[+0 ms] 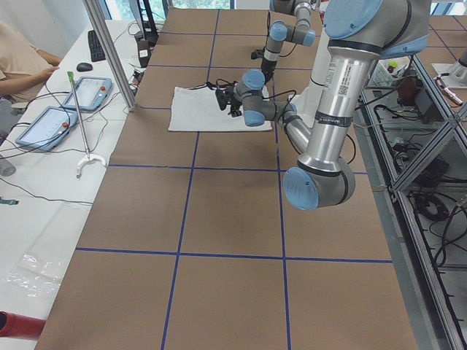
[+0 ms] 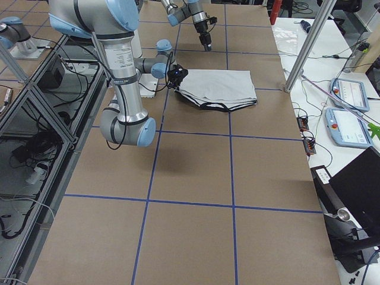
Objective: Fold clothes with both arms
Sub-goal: 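Bring the left gripper to the other near corner of the shirt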
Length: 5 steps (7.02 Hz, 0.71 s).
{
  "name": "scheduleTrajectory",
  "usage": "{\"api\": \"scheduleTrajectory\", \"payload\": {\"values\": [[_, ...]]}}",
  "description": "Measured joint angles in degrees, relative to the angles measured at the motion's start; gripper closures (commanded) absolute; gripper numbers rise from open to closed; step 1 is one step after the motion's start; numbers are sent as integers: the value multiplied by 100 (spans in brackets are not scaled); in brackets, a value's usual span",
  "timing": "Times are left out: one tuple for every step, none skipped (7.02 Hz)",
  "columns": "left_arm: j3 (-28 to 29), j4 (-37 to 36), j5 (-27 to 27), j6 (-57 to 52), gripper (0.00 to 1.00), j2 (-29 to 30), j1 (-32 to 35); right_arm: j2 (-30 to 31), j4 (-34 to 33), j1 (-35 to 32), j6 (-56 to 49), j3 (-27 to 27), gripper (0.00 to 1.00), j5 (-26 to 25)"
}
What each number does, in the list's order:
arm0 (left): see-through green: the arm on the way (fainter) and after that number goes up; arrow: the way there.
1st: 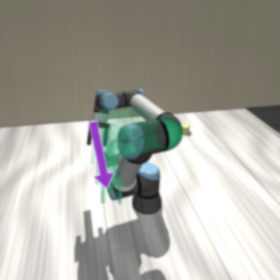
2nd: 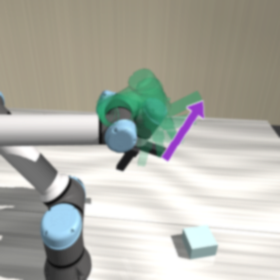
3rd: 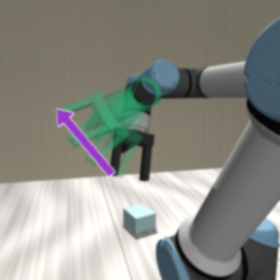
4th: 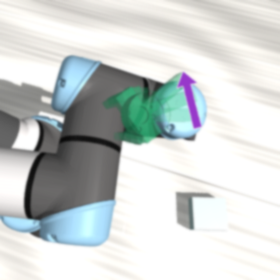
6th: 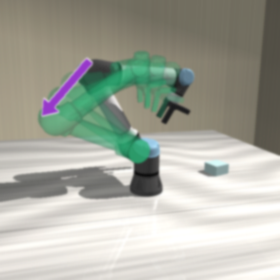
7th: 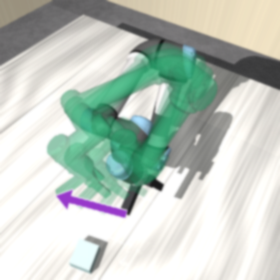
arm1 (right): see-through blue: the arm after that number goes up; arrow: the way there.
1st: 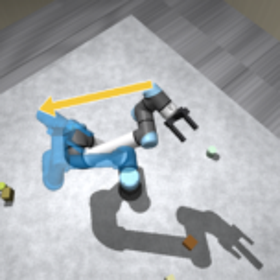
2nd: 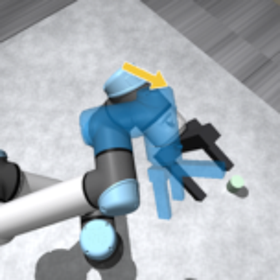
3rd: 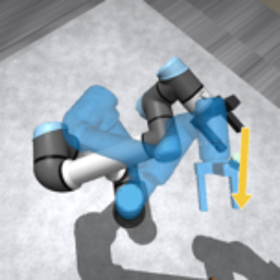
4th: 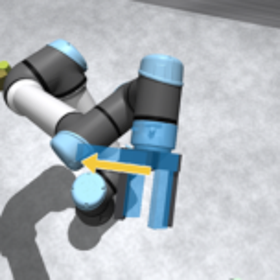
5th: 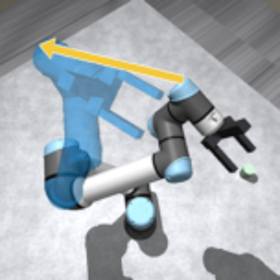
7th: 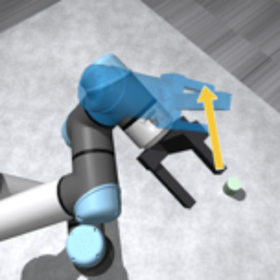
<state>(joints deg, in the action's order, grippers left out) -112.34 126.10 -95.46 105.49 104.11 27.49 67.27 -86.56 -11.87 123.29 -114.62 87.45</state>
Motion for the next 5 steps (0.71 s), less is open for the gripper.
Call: {"api": "scheduleTrajectory", "payload": {"values": [[-315, -593, 394, 444, 34, -169, -584, -1, -4, 18, 6, -10, 100, 0], [-451, -1027, 688, 785, 34, -231, -1047, -2, -3, 36, 9, -12, 100, -2], [-440, -1213, 882, 961, 34, -225, -1334, -3, -2, 47, 11, -11, 100, -8], [-346, -1276, 960, 1046, 34, -153, -1489, -3, -1, 53, 11, -9, 100, -13], [-204, -1298, 991, 1082, 34, -21, -1588, -2, -1, 61, 11, -8, 100, -18]]}}
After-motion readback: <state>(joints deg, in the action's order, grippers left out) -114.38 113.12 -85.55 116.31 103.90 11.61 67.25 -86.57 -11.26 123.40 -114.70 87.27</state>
